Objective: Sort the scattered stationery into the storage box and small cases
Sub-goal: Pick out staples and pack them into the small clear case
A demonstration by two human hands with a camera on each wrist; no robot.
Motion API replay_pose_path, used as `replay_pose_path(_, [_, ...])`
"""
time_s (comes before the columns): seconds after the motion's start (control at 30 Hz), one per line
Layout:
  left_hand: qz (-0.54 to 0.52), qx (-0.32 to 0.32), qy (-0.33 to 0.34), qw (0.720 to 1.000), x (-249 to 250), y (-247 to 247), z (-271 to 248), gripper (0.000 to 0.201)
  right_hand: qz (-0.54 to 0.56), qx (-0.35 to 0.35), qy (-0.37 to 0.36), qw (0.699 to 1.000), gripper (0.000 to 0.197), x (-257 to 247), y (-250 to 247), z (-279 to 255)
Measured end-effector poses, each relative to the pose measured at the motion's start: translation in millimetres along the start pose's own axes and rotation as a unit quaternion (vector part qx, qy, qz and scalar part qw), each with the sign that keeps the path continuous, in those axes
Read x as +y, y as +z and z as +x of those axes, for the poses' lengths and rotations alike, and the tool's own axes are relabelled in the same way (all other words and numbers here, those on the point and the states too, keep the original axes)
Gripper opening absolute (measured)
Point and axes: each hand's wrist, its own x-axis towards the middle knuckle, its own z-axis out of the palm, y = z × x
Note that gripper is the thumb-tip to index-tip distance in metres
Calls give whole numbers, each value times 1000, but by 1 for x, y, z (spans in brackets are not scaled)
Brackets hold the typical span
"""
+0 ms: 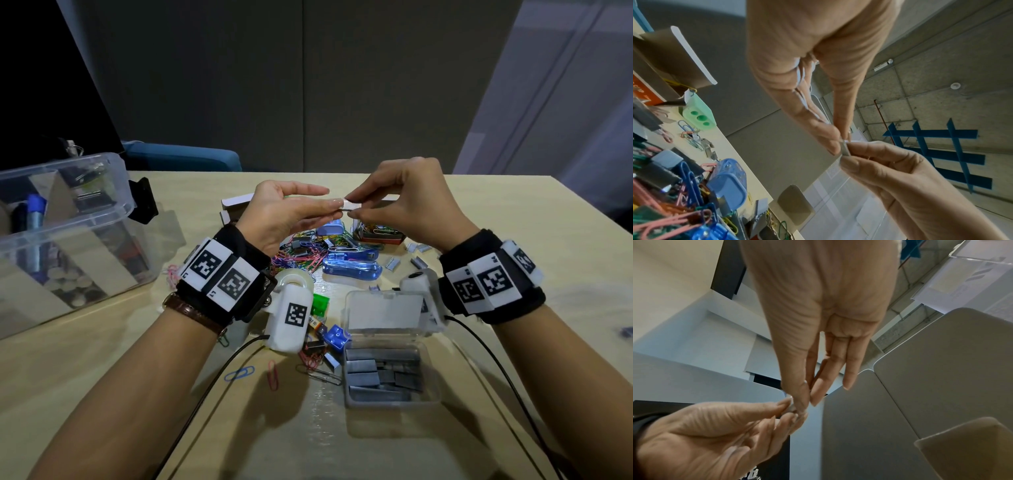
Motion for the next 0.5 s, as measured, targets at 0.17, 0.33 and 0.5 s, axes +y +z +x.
replay_pose_path(0.17, [-3,1,-11,1000,2,-1,1,30,3,8,-5,1000,27,-1,-3,0])
replay_pose_path(0.33, [12,-2,4,1000,2,1,0,26,5,-10,-19,1000,23,1,-4,0])
replay_pose_path(0.5, [35,17,34,999,1,2,0,28,-28,-9,-44,999,19,1,-4,0])
